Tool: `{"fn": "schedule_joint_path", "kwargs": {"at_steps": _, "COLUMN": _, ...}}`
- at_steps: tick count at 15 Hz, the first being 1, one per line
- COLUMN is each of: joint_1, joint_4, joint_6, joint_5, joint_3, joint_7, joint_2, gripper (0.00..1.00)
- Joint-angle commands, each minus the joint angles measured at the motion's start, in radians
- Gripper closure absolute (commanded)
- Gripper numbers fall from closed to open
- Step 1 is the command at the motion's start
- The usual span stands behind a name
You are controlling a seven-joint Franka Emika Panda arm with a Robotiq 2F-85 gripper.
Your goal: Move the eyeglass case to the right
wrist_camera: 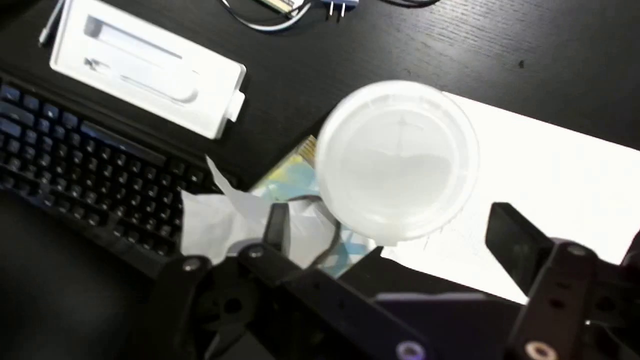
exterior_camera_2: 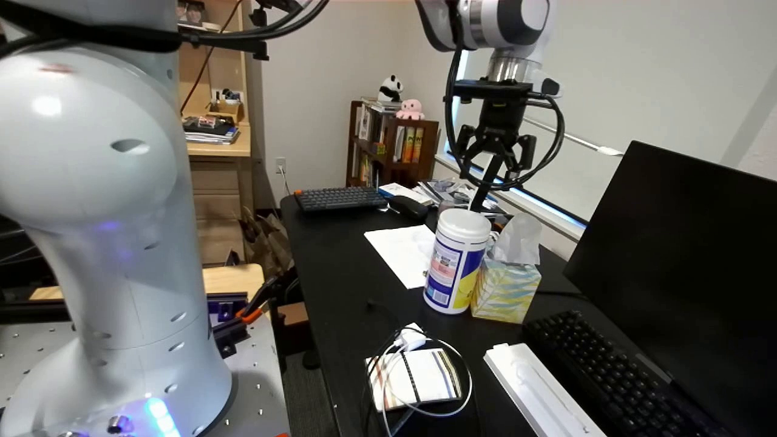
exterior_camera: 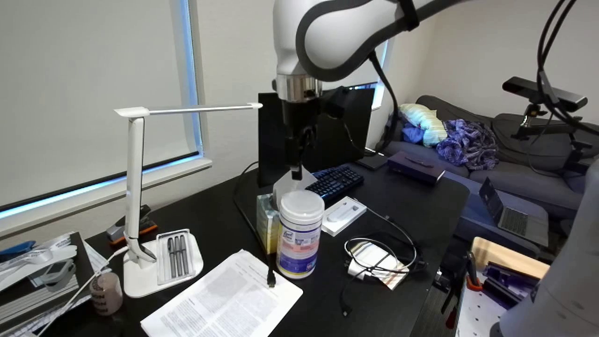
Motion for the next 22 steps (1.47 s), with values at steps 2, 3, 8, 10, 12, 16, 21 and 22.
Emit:
{"fn": "schedule_joint_path", "kwargs": {"at_steps": 2, "joint_1": 0.064, "joint_4": 0.008, "joint_6": 0.107, "joint_5": -0.111, "joint_3": 0.054, "joint_7": -0.004, "joint_2": 0.051, "gripper": 0.0}}
{"fn": "schedule_joint_path", "kwargs": {"at_steps": 3, "joint_1": 0.053, "joint_4": 0.002, "joint_6": 0.076, "joint_5": -0.071, "joint_3": 0.046, "joint_7": 0.001, "joint_2": 0.035, "gripper": 0.0}}
{"fn": "schedule_joint_path", "kwargs": {"at_steps": 8, "joint_1": 0.068, "joint_4": 0.002, "joint_6": 0.091, "joint_5": -0.092, "joint_3": 0.055, "joint_7": 0.001, "joint_2": 0.047, "gripper": 0.0}}
{"fn": "schedule_joint_path", "kwargs": {"at_steps": 10, "joint_1": 0.094, "joint_4": 0.02, "joint_6": 0.103, "joint_5": -0.085, "joint_3": 0.078, "joint_7": 0.021, "joint_2": 0.082, "gripper": 0.0}}
{"fn": "schedule_joint_path", "kwargs": {"at_steps": 12, "joint_1": 0.145, "joint_4": 0.059, "joint_6": 0.14, "joint_5": -0.119, "joint_3": 0.114, "joint_7": 0.099, "joint_2": 0.151, "gripper": 0.0}}
{"fn": "schedule_joint_path", "kwargs": {"at_steps": 16, "joint_1": 0.253, "joint_4": 0.186, "joint_6": 0.249, "joint_5": -0.105, "joint_3": 0.146, "joint_7": 0.281, "joint_2": 0.305, "gripper": 0.0}}
{"fn": "schedule_joint_path", "kwargs": {"at_steps": 21, "joint_1": 0.449, "joint_4": 0.486, "joint_6": 0.282, "joint_5": -0.202, "joint_3": 0.039, "joint_7": 0.586, "joint_2": 0.559, "gripper": 0.0}}
{"fn": "schedule_joint_path", "kwargs": {"at_steps": 22, "joint_1": 0.486, "joint_4": 0.549, "joint_6": 0.274, "joint_5": -0.212, "joint_3": 0.004, "joint_7": 0.647, "joint_2": 0.605, "gripper": 0.0}}
